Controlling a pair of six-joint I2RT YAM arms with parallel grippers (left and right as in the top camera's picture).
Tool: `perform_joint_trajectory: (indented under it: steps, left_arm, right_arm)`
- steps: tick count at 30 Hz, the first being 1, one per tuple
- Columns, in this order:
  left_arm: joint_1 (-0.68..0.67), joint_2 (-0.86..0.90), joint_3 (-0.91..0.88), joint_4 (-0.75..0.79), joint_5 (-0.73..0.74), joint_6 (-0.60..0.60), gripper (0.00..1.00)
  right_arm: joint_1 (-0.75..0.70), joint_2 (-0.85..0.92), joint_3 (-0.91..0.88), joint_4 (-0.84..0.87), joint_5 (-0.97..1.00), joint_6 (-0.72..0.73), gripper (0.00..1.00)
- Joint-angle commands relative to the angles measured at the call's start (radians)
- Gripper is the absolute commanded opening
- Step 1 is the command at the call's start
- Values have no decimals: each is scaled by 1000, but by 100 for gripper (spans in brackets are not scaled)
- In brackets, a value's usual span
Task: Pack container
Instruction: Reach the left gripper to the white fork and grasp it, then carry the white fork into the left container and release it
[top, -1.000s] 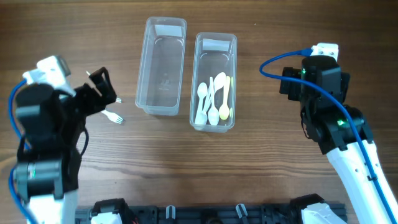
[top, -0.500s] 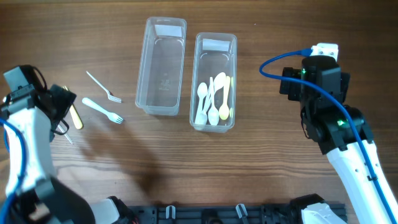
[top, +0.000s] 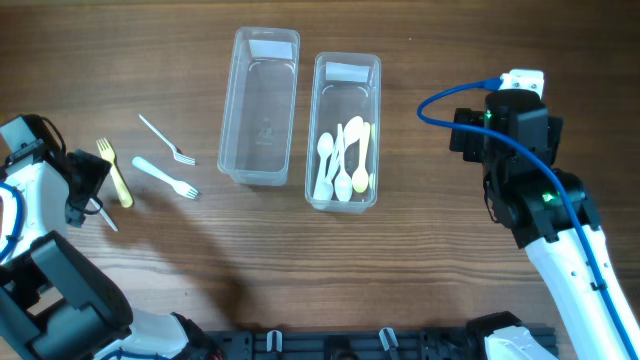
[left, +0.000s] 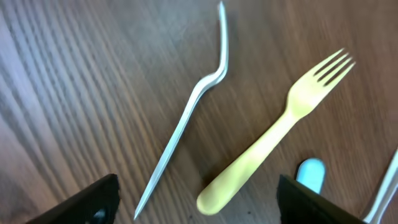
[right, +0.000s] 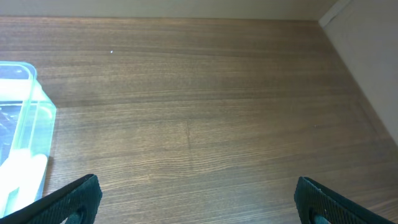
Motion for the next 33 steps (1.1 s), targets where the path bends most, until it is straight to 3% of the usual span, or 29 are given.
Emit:
perform_joint_trajectory:
  steps: [1, 5, 14, 16, 17, 19, 23, 27, 33]
  left_arm:
    - [5, 17, 3, 47, -10, 71, 76]
    - [5, 48, 3, 95, -77, 73, 82]
    - [5, 180, 3, 153, -84, 73, 81]
    - [5, 200, 3, 161, -85, 73, 85]
    - [5, 209, 3, 163, -88, 72, 81]
    - [5, 227, 3, 163, -89, 73, 62]
    - [5, 259, 3, 163, -106, 72, 50]
    - [5, 283, 3, 154, -106, 72, 4]
    - [5, 222, 3, 137, -102, 64, 4]
  right_arm:
    - [-1, 2, 14, 2, 21, -5, 100]
    - [-1, 2, 14, 2, 21, -5, 100]
    - [-1, 2, 14, 2, 21, -6, 100]
    - [-1, 2, 14, 2, 21, -6, 100]
    - [-1, 2, 14, 2, 21, -5, 100]
    - [-1, 2, 14, 2, 21, -5, 100]
    - [-1, 2, 14, 2, 21, -5, 100]
    - [-1, 2, 14, 2, 21, -5, 100]
    - [-1, 4, 14, 2, 21, -5, 100]
